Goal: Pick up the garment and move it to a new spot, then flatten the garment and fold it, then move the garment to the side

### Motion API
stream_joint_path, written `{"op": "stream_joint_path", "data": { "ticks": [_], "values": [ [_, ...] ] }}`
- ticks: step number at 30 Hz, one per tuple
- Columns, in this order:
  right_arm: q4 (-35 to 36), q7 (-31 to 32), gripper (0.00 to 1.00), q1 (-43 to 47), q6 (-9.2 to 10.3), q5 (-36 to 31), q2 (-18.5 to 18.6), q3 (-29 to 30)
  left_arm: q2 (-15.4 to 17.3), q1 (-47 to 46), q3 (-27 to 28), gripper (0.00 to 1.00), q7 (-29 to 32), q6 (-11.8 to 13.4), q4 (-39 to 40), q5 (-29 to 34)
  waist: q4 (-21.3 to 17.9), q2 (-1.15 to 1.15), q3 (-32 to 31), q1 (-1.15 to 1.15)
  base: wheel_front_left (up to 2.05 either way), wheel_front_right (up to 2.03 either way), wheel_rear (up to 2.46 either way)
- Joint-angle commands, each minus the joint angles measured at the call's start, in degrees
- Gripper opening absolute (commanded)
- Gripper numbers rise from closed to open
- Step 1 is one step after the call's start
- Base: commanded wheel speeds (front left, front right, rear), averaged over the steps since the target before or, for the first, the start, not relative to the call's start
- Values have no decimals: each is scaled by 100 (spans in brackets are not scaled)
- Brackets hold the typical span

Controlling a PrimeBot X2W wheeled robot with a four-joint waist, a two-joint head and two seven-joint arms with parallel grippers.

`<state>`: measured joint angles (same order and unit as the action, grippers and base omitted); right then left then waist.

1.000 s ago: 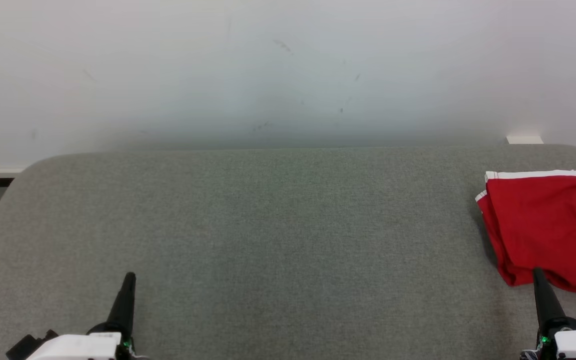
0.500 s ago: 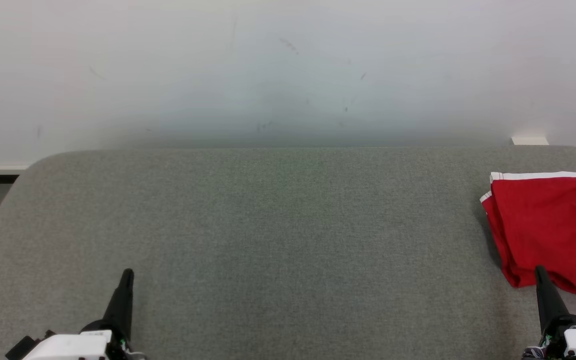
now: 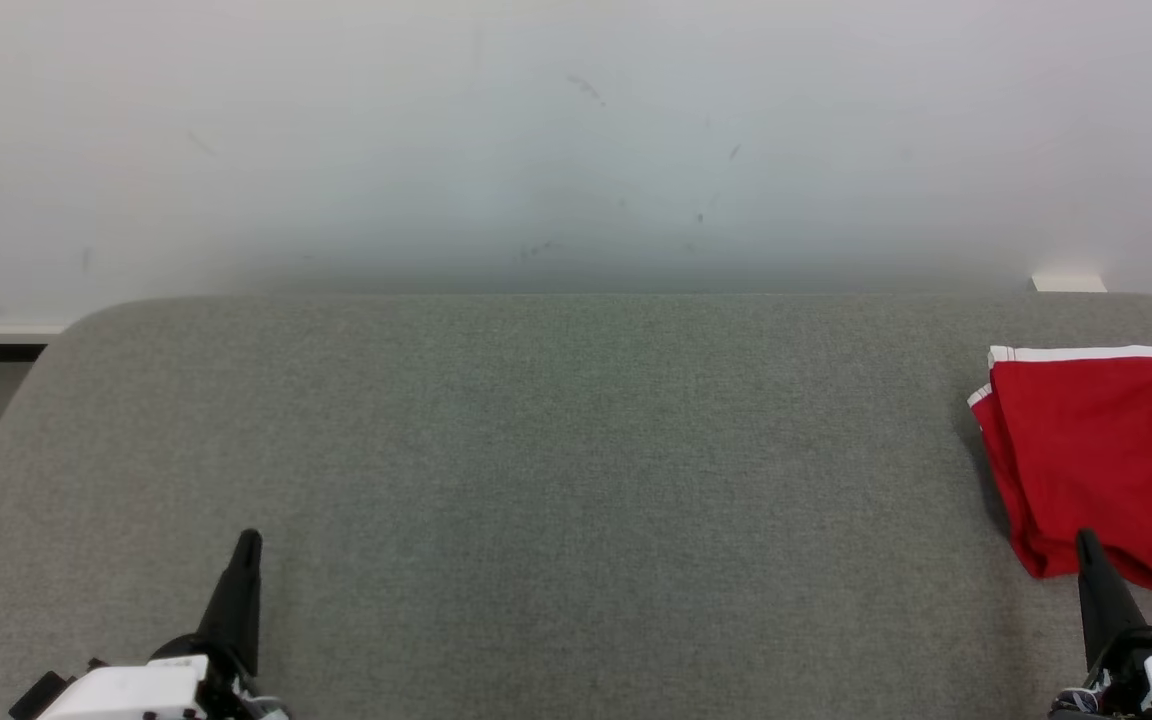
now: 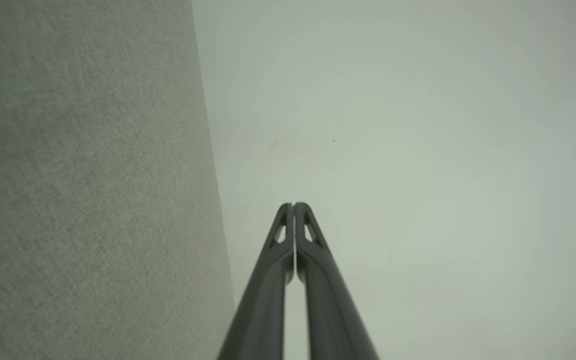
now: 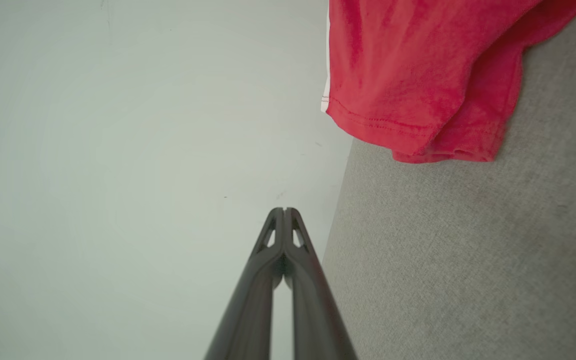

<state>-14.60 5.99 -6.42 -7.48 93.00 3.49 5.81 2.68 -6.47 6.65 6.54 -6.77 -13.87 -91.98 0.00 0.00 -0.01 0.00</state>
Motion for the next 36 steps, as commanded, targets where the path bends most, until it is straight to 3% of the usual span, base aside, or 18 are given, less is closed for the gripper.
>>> {"op": "stream_joint_path", "data": {
  "ticks": [1, 36],
  "values": [
    [29, 5, 0, -51, -2, 11, -5, 16, 38, -24, 11, 0, 29, -33, 23, -64, 0, 0, 0, 0, 0, 0, 0],
    [28, 18, 0, -51, -2, -3, -12, 26, 37, -24, 10, 0, 28, -33, 23, -65, 0, 0, 0, 0, 0, 0, 0]
  ]
}}
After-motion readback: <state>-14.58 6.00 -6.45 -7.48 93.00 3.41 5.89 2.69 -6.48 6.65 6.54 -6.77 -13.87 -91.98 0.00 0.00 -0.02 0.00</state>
